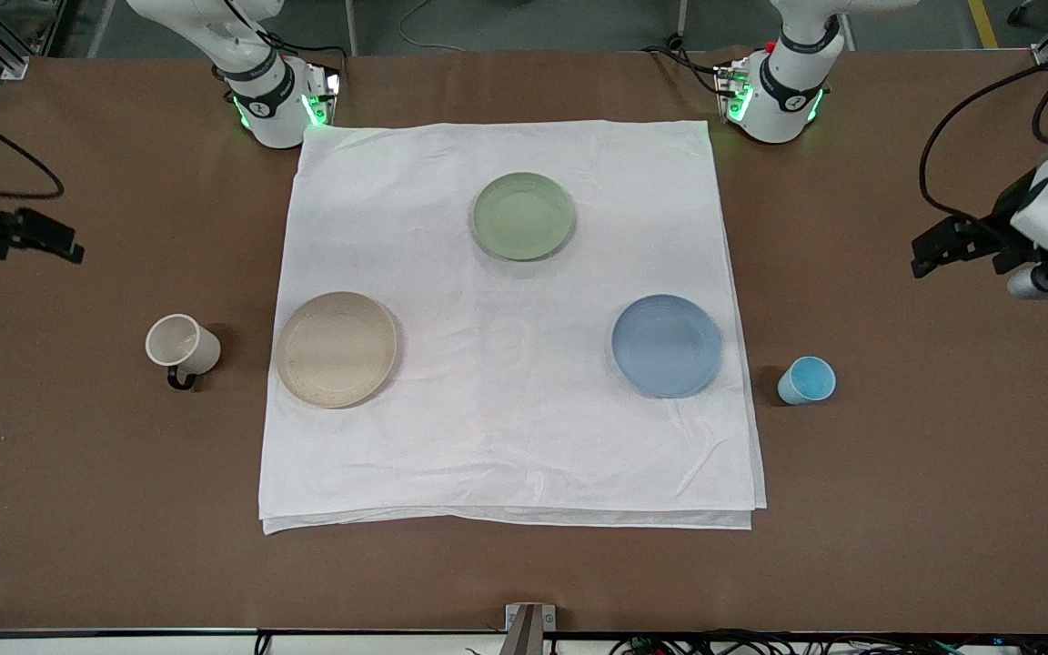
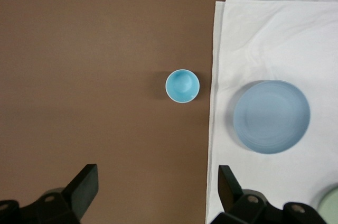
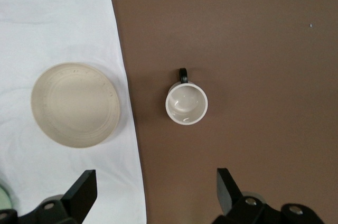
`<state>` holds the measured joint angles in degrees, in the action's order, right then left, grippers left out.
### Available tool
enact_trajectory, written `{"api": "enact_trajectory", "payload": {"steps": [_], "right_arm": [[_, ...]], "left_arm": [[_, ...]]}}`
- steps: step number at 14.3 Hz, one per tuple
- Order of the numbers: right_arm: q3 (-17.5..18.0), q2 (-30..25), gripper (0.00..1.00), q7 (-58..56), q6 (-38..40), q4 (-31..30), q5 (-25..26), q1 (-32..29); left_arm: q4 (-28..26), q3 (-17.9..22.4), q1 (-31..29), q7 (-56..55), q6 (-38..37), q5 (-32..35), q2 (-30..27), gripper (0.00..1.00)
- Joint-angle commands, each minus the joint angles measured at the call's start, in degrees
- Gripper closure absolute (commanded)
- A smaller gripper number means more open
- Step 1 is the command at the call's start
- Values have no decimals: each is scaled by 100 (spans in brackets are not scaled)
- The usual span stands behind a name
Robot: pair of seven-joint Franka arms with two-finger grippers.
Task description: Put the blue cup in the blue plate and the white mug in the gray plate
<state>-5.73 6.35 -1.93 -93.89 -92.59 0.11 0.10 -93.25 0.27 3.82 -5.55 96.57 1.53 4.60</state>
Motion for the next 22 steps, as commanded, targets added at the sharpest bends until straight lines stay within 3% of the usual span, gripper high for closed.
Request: {"api": "enact_trajectory", "payload": {"steps": [1,6,9,11,14,16,18,20,22], "right_arm": [[54,724,0,-88,-539,23,-2,-124],[71,1464,0,-105,-3858,-1917,-125,-353],[80,1816,1,-114,-4707,-2386,-134,-379],[80,1861,14,-114,-4656,-2456,-134,-388],[98,1834,63,-123,-4533,-2545,-134,-423],[107,1817,94,-114,-4392,-2510,-143,-432],[115,1756,100,-114,-4208,-2405,-212,-432],[98,1659,100,-132,-3491,-2037,-781,-406],[107,1475,100,-53,-2603,-1676,-1196,-292]], "left_arm": [[-762,8,-31,-25,807,102,23,0],[-1897,0,-197,-26,2636,102,627,1],[-1899,0,-303,-34,3331,41,1304,10],[-1890,-9,-303,-52,3727,-3,1674,13],[-1864,-35,-286,-96,4159,-117,2061,23],[-1837,-44,-294,-96,4160,-117,2159,36],[-1863,-44,-259,-78,4160,-117,2194,68],[-1855,-53,-251,-52,4099,-117,2212,100],[-1855,-62,-224,-52,4081,-117,2168,100]]}}
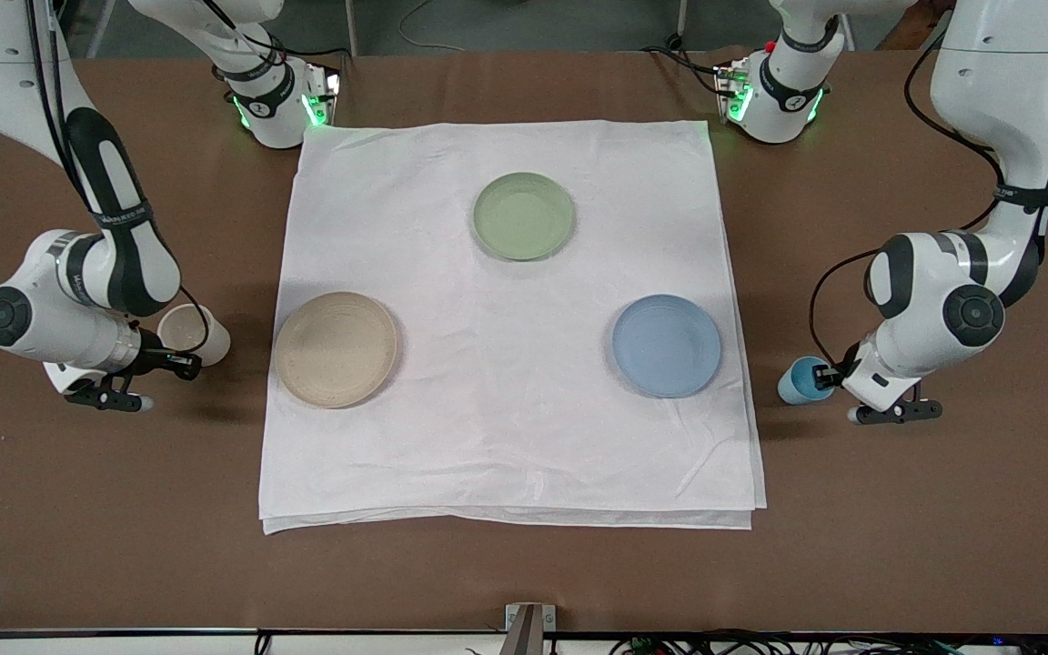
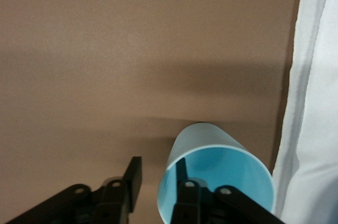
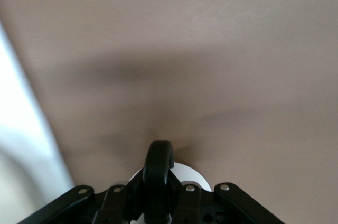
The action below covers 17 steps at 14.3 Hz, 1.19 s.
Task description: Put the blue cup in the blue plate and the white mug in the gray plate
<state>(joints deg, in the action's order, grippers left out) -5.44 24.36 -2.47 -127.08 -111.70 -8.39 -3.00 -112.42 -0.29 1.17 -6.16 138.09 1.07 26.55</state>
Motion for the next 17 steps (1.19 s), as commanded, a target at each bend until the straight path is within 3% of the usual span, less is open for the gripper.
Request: {"api": "enact_trajectory", "payload": {"steps": [1,4,7,11,12,13,14,17], "right_arm": [[78,-431,100,106,833,210,-469,193],[78,-617,100,974,554,-149,-646,904],[61,-600,100,1915,-359,-615,-620,1722],[61,-284,98,2014,-924,-739,-594,1987],[61,-248,78,2005,-924,-713,-567,1988],[61,-239,22,2005,-924,-678,-550,1988],[61,-248,0,2005,-941,-660,-532,1979],[52,-265,0,1997,-863,-406,-532,1970]], "left_arm": [[62,-32,33,-34,-141,-72,-88,100],[45,-243,15,-227,-606,-72,-518,100],[54,-796,24,-788,-1326,-72,-1037,100],[-122,-1534,41,-1473,-1408,-64,-995,99],[-131,-1657,76,-1684,-1286,-64,-899,99],[-148,-1711,172,-1982,-1128,-37,-785,99],[-149,-1711,339,-2255,-961,6,-653,99],[-105,-1711,463,-2372,-793,24,-397,96]]}}
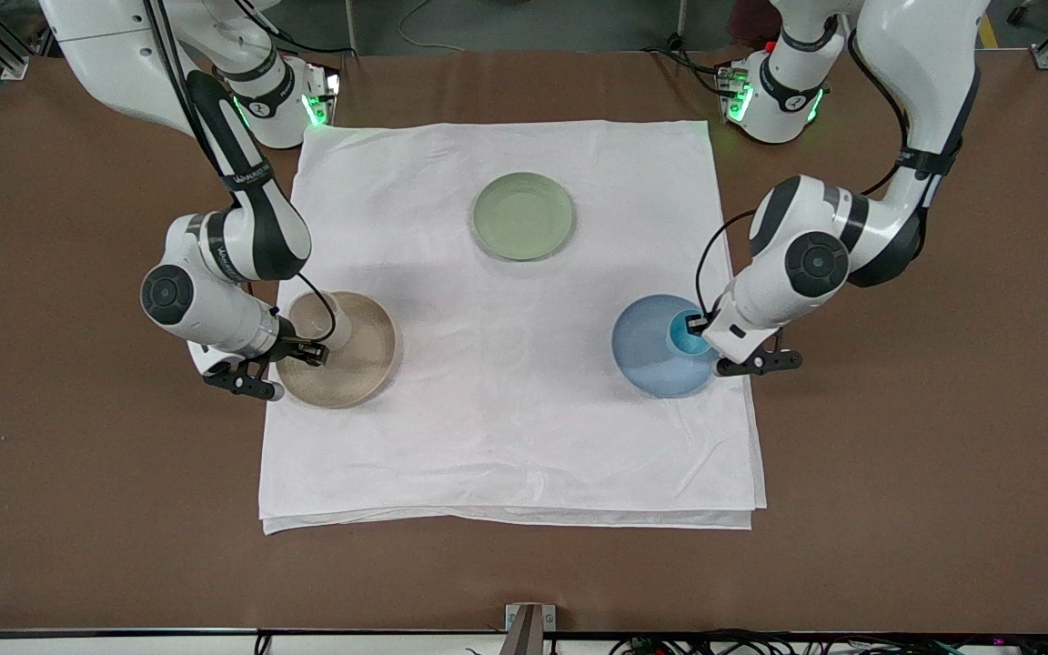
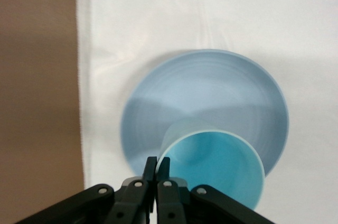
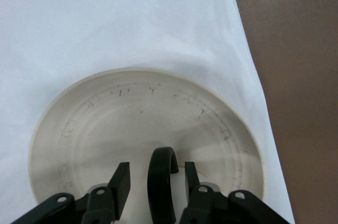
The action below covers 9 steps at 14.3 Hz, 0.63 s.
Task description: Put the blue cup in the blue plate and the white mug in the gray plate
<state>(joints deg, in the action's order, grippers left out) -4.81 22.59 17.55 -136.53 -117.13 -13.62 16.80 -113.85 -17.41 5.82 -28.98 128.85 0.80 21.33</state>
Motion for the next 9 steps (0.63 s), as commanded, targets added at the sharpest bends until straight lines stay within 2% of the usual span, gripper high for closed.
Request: {"api": "enact_trajectory", "payload": {"steps": [1,2,4,5,7,9], "right_arm": [[-46,-158,0,-32,309,286,-9,-36],[-64,-228,0,-75,808,557,9,-80],[-195,-369,0,-198,2212,1477,506,-220],[-231,-378,0,-286,3045,2004,832,-282],[-249,-457,0,-950,4288,2876,1063,-641],[-240,-510,0,-1559,4949,3378,1046,-1019]], "left_arm": [[55,0,7,-116,132,43,160,93],[64,0,16,-142,132,43,169,83],[178,1,-45,-440,71,43,135,35],[205,0,-63,-450,1,52,38,0],[624,44,-89,-424,-576,52,-286,0],[1501,36,-360,-415,-1568,235,-445,0]]}}
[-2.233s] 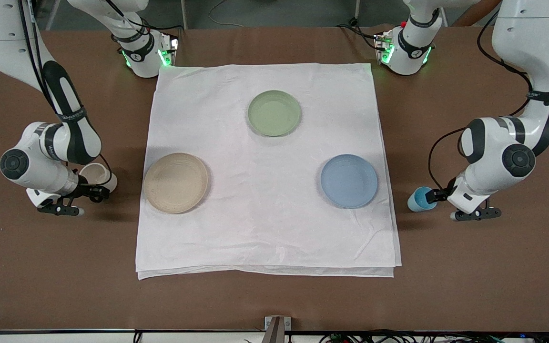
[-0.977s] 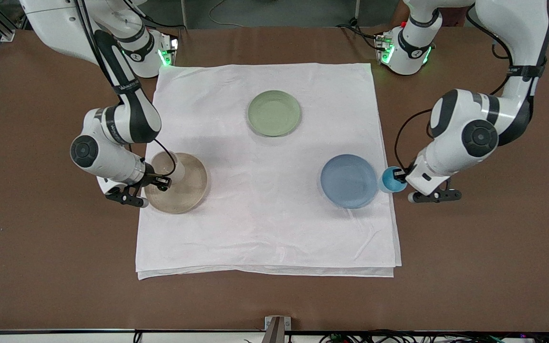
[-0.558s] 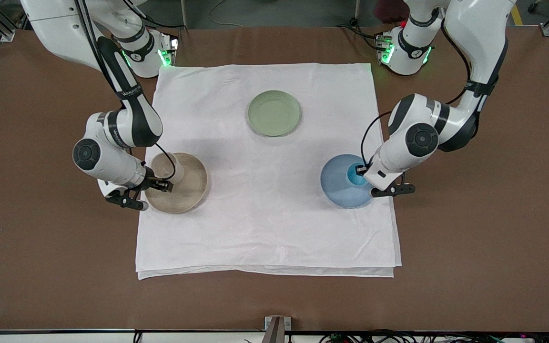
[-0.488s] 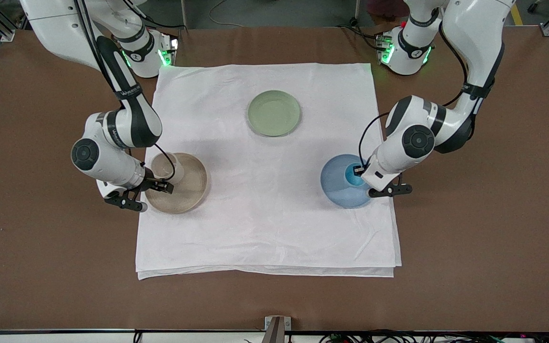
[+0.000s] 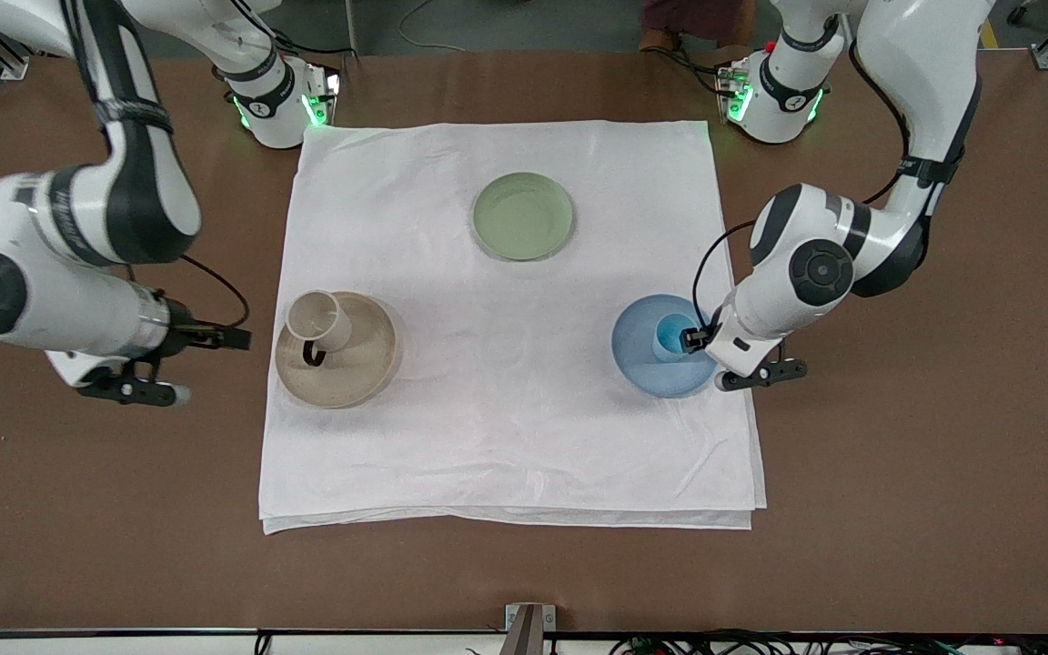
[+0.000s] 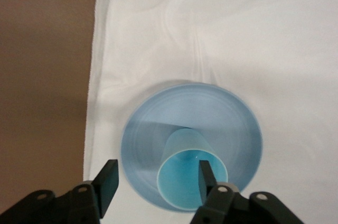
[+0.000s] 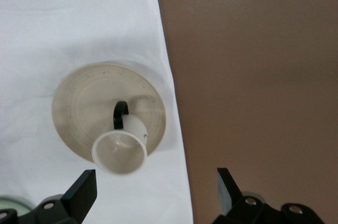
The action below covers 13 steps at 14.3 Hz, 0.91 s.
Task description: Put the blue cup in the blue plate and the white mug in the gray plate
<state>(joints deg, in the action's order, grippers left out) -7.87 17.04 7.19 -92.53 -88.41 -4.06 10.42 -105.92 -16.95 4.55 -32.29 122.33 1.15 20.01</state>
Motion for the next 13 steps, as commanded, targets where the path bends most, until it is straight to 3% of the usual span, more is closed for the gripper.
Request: {"api": "enact_trajectory", "payload": {"steps": [1,4,9,13], "right_arm": [[58,54,0,-569,857,778,125,-426],[66,62,0,-526,1466,1070,125,-777],[57,19,0,-499,1571,1379,91,-840],[101,-481,0,-490,1845,1142,169,-743]], "left_arm": [[1130,-2,-305,-84,-1382,253,-348,0],[2082,-19,-612,134,-2422,482,-576,0],[2119,33,-1070,1846,-2933,491,-1419,0],[2075,902,-518,2447,-3557,412,-1895,0]]}}
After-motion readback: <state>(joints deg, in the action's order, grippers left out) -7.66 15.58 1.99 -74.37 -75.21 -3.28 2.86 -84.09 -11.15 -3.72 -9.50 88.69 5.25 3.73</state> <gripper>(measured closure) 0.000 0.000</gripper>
